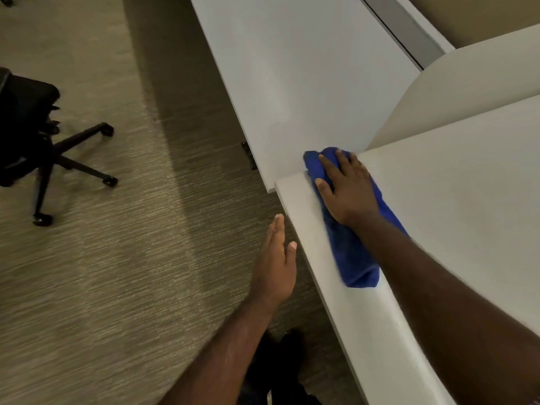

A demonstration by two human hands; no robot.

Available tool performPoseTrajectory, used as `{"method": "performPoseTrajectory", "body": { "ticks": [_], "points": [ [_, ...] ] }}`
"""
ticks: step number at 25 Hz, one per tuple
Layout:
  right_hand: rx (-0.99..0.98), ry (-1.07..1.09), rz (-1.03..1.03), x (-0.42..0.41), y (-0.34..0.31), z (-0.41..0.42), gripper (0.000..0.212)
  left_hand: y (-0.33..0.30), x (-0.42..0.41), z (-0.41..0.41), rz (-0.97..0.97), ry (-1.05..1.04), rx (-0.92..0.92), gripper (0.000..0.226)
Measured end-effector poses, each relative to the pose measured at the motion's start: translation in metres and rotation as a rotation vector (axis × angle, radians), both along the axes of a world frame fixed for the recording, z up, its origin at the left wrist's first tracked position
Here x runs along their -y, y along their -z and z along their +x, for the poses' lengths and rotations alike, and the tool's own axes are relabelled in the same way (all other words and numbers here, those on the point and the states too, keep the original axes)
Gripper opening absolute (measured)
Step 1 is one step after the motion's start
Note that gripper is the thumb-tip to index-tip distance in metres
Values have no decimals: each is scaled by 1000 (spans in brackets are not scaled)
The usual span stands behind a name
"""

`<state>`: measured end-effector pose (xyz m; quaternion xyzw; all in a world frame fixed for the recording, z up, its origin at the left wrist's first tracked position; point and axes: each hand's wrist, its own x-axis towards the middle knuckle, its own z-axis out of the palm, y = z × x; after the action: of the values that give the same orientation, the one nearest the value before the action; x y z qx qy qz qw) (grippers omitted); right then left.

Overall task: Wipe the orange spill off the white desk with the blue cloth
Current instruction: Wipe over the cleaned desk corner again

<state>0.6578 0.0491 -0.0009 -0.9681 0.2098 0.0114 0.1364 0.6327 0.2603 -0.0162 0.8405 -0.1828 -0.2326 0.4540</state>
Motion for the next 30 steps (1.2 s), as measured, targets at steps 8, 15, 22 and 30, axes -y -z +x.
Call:
{"method": "performPoseTrajectory", "body": {
  "ticks": [8, 15, 22, 30],
  "points": [
    [132, -223, -62, -64, -4, 30, 40, 1, -30, 4, -8, -100, -19, 56],
    [43, -371, -32, -80, -4, 0, 44, -9, -39, 15, -48, -132, 89, 53],
    [38, -193, 36, -76, -4, -98, 57, -14, -22, 41, 49, -4, 260, 52],
    [-39, 223, 2, -32, -5, -89, 59, 2, -14, 49, 233, 278, 301, 79]
  ]
}}
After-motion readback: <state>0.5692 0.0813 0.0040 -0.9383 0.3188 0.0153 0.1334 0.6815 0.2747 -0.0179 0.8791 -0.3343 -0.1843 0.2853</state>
